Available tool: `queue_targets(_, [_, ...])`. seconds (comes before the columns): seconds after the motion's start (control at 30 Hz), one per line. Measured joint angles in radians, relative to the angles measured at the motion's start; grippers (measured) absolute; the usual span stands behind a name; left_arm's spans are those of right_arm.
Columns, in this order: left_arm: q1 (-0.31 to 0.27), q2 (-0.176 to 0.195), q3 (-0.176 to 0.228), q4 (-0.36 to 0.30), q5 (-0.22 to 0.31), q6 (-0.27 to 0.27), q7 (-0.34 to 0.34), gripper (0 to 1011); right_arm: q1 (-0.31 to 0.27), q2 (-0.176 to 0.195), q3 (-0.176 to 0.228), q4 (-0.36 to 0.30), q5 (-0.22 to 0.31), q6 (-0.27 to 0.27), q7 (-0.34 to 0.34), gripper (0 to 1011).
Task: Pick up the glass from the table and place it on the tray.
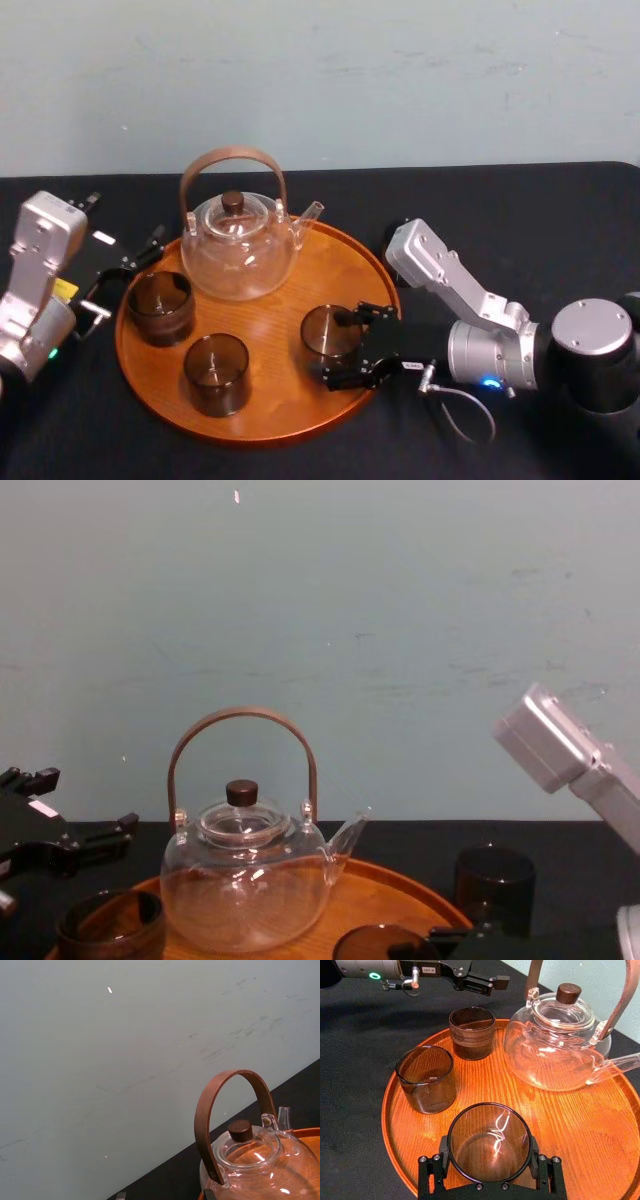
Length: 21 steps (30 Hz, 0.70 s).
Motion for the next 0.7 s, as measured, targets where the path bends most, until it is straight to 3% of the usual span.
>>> queue_targets(0.7, [0.000,0.000,0.000,0.000,0.000,0.000,0.000,1001,0.009,-0.011,-0.017,0.017,0.005,0.003,0.005,904])
